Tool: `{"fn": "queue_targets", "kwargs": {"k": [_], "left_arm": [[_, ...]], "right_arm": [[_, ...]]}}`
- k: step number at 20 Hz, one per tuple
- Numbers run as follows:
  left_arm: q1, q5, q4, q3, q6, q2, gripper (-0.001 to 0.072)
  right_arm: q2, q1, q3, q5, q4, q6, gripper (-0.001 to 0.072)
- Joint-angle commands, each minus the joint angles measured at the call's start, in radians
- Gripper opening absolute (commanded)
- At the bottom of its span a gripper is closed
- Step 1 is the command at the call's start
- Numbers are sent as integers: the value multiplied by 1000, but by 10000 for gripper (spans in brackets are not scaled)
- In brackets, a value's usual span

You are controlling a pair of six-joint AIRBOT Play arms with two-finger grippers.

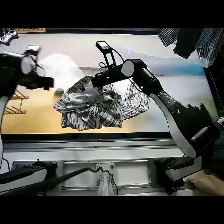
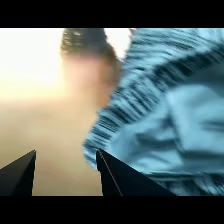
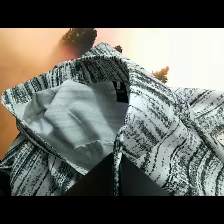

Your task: Fold the clothes and pants, and hang the long-sleeved shirts on hangers.

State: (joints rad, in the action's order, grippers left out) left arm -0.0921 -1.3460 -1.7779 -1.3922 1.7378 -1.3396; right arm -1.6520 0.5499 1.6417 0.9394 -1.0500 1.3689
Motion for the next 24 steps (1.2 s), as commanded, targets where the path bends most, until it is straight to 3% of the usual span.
{"fn": "queue_targets", "kwargs": {"k": [1,3,6,11,20,24], "left_arm": [[192,19,-45,2,32,9,411],[341,32,-19,2,28,7,411],[547,145,98,2,-53,1,411],[747,331,103,2,-349,-19,411],[782,628,-37,2,-371,-119,405],[800,651,-69,2,-370,-168,405]], "right_arm": [[-6,4,-3,-3,0,-20,23],[-7,14,-16,-26,-4,-51,24],[-7,31,-52,-84,-3,-64,24],[-8,32,-56,-98,-5,-89,24],[-8,31,-56,-80,-48,-108,24],[-8,31,-56,-47,-45,-105,24]]}}
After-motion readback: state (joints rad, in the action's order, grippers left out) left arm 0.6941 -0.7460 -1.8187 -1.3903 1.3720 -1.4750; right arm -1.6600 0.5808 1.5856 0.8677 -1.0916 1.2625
